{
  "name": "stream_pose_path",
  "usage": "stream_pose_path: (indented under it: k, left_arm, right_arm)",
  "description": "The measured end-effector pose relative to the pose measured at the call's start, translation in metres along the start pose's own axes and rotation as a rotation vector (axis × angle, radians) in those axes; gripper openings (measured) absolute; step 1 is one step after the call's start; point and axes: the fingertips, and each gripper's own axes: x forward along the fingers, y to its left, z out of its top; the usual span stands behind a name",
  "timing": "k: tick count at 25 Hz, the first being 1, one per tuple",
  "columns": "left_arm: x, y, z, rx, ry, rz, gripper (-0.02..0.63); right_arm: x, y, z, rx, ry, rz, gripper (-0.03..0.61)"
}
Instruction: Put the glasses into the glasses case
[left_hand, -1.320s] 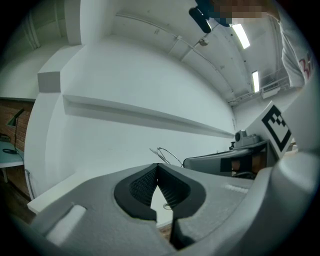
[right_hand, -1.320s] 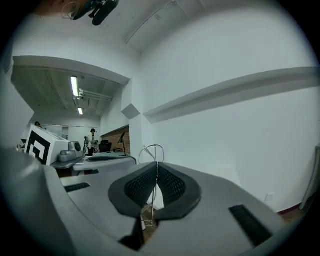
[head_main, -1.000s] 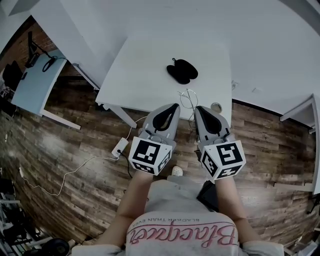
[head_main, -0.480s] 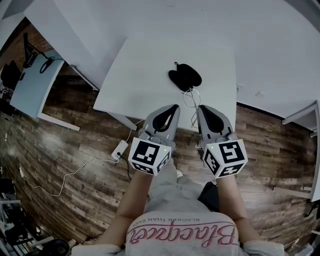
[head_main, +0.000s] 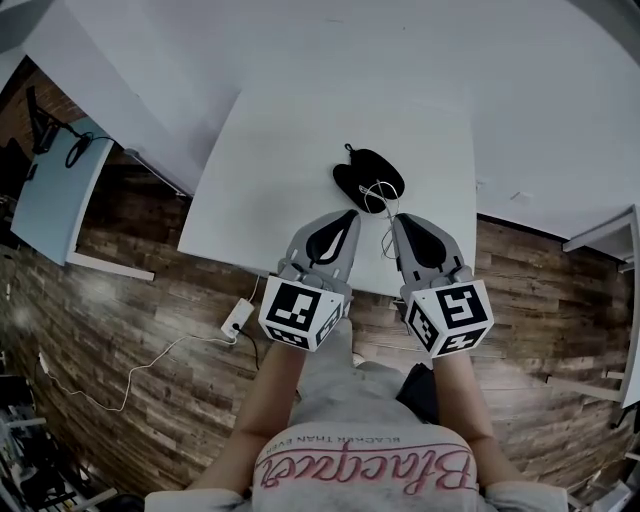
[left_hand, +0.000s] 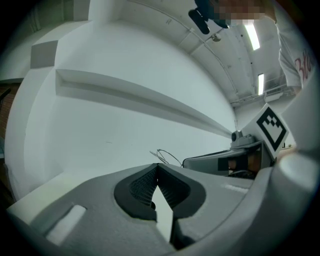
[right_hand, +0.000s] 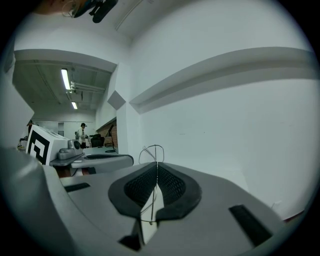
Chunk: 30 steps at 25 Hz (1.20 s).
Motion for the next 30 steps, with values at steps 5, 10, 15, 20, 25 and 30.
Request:
stream_pose_path:
  k: [5, 10, 15, 20, 25, 30]
  left_arm:
    - [0.028, 0.031, -0.006, -0.023, 0.009, -0.009, 0.003]
    - [0.055, 0.055, -0.016, -0.03, 0.035, -0.025, 0.003]
    - [0.081, 0.077, -0.028, -0.046, 0.063, -0.034, 0.003]
    - [0.104, 0.096, -0.041, -0.053, 0.099, -0.059, 0.003]
    - [0.124, 0.112, -0.058, -0.072, 0.144, -0.078, 0.003]
    - [0.14, 0.121, -0.077, -0.093, 0.183, -0.1, 0.003]
  right_arm:
    - [0.038, -0.018, 0.0, -0.005, 0.025, -0.02, 0.014]
    - [0.071, -0.036, -0.007, -0.014, 0.066, -0.03, 0.014]
    - [0.102, -0.056, -0.027, -0.021, 0.14, -0.018, 0.014]
    - [0.131, -0.069, -0.047, -0.047, 0.205, 0.011, 0.014]
    - [0.156, -0.082, -0.071, -0.092, 0.286, 0.02, 0.014]
    - [0.179, -0.093, -0.092, -0.152, 0.353, 0.08, 0.014]
